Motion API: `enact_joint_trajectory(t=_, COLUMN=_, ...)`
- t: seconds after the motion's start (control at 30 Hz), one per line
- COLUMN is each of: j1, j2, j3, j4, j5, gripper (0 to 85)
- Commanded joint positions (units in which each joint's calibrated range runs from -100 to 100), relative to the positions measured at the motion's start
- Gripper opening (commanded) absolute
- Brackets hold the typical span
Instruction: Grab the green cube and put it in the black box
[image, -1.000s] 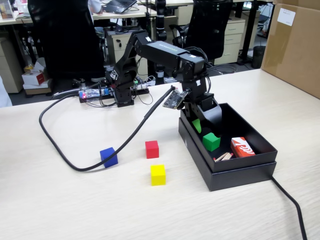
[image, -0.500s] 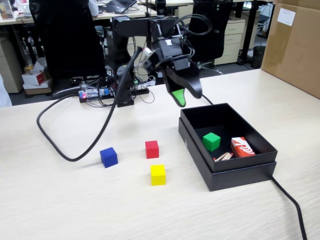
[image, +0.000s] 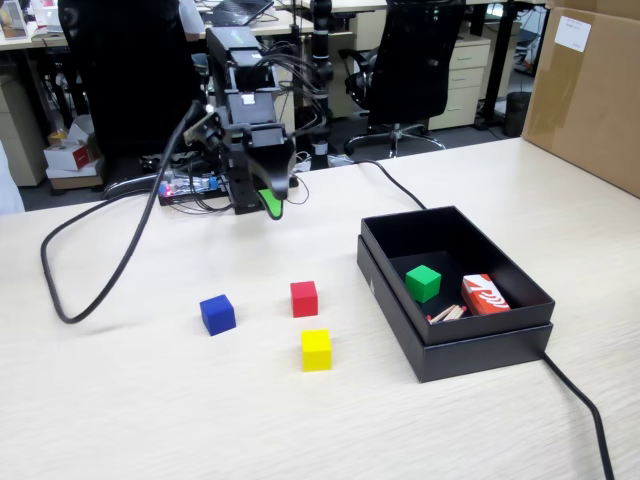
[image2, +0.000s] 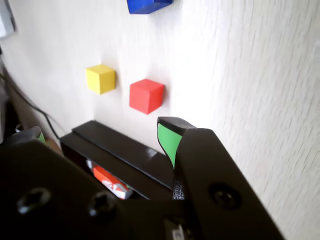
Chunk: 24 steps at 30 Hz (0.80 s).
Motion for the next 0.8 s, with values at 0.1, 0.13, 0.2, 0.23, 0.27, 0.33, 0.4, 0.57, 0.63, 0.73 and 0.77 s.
enact_joint_trajectory(t=0.1, j1=-0.63, j2=-14.95, j3=-10.21, j4=3.92, j5=0.63, gripper=46.8)
enact_joint_trajectory(t=0.13, j1=-0.63, j2=-16.33, j3=-12.12, j4=4.10, j5=0.63, gripper=46.8)
enact_joint_trajectory(t=0.2, j1=-0.59, j2=-18.63, j3=-15.65, j4=4.18, j5=0.63, gripper=47.1)
enact_joint_trajectory(t=0.23, j1=-0.63, j2=-19.77, j3=-17.56, j4=4.18, j5=0.63, gripper=48.1)
enact_joint_trajectory(t=0.27, j1=-0.63, j2=-21.04, j3=-19.55, j4=5.05, j5=0.63, gripper=48.5)
enact_joint_trajectory(t=0.33, j1=-1.12, j2=-22.41, j3=-24.63, j4=10.23, j5=0.54, gripper=48.3)
enact_joint_trajectory(t=0.4, j1=-1.37, j2=-22.87, j3=-29.34, j4=15.24, j5=0.10, gripper=48.3)
enact_joint_trajectory(t=0.57, j1=-2.25, j2=-23.22, j3=-39.22, j4=23.28, j5=-0.68, gripper=48.4)
enact_joint_trajectory(t=0.63, j1=-2.30, j2=-23.22, j3=-43.30, j4=27.60, j5=-1.17, gripper=48.4)
enact_joint_trajectory(t=0.73, j1=-2.69, j2=-23.22, j3=-51.37, j4=38.14, j5=-1.95, gripper=48.5)
enact_joint_trajectory(t=0.77, j1=-2.64, j2=-23.22, j3=-52.73, j4=39.43, j5=-1.95, gripper=48.7)
